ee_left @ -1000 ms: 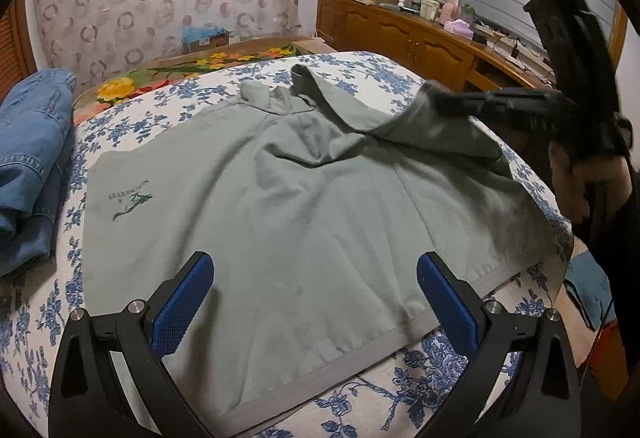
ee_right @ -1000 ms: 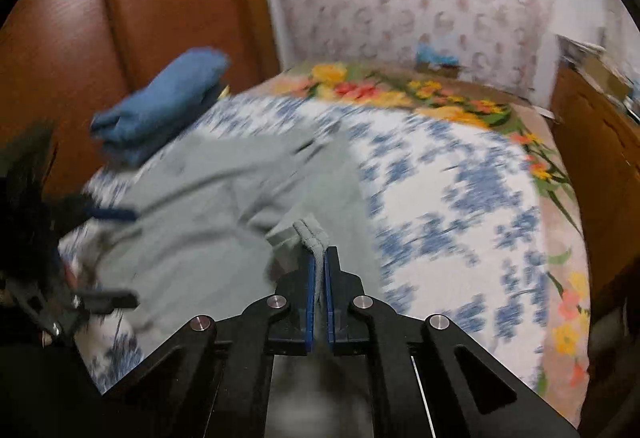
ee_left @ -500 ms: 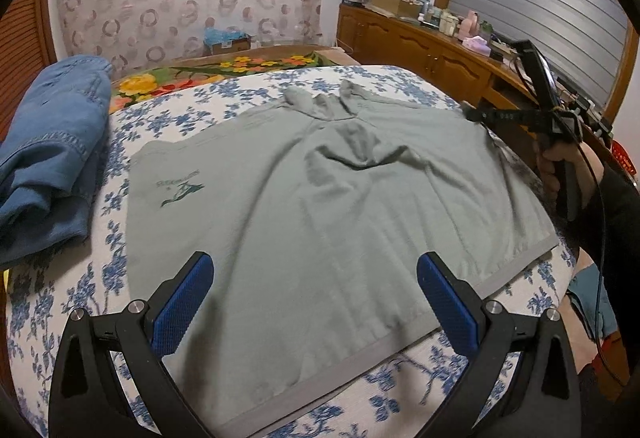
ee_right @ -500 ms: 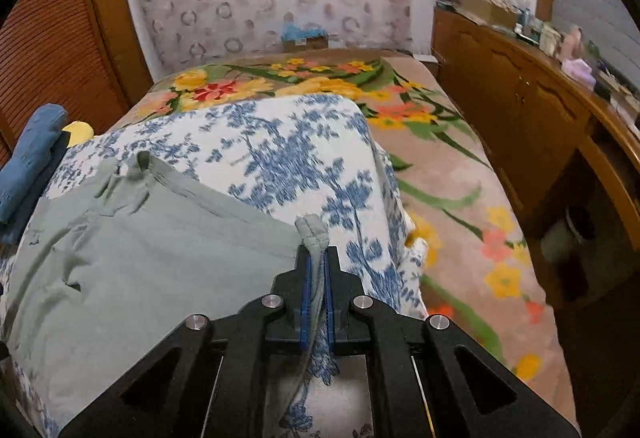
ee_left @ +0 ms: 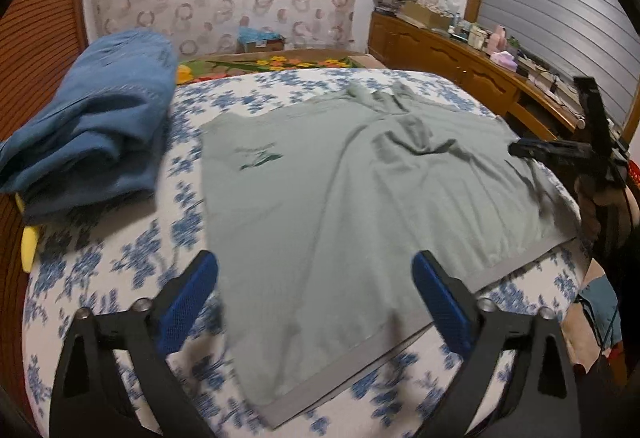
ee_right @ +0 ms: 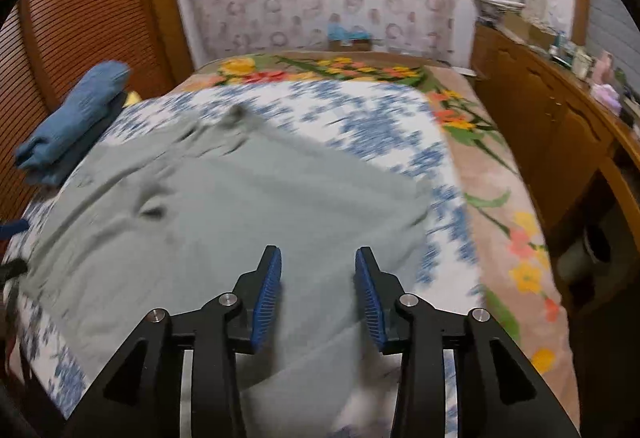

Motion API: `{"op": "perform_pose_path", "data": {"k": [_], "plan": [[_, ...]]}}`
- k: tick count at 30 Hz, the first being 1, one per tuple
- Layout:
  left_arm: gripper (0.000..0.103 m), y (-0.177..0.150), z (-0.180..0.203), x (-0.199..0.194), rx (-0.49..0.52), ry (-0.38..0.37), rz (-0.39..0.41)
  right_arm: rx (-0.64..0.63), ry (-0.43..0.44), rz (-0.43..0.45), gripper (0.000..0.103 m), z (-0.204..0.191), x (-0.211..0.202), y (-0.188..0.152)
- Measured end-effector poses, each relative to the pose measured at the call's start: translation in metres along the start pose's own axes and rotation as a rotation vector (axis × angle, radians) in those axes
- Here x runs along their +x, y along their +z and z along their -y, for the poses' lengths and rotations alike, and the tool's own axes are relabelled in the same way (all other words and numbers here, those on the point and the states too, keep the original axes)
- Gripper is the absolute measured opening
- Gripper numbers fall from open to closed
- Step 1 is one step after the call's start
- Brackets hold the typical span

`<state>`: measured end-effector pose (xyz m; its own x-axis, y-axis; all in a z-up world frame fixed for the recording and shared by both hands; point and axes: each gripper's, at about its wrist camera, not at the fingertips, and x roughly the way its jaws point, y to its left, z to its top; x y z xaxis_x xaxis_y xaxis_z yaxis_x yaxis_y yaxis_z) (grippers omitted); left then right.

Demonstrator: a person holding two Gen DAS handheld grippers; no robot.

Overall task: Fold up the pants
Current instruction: 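Fold the held side over toward the shirt center, open right tool, then grasp the opposite side edge of the shirt with the left tool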

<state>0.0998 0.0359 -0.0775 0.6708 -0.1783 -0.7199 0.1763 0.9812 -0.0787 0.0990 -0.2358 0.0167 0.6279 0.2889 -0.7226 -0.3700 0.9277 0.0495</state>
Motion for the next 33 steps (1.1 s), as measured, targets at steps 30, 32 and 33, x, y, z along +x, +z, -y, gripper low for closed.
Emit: {"op": "perform_pose_path", "data": {"k": [30, 32, 33], "plan": [[0.049, -0.033, -0.028, -0.014, -0.039, 0.024, -0.035, -0.093, -0.025, -0.015, 0.070, -0.037, 0.009, -0.014], [0.045, -0.037, -0.026, -0.016, -0.033, 0.013, -0.042, -0.094, -0.027, -0.015, 0.071, -0.037, 0.009, -0.014], [0.045, -0.039, -0.024, -0.016, -0.029, 0.011, -0.046, -0.094, -0.026, -0.015, 0.071, -0.037, 0.009, -0.014]]}}
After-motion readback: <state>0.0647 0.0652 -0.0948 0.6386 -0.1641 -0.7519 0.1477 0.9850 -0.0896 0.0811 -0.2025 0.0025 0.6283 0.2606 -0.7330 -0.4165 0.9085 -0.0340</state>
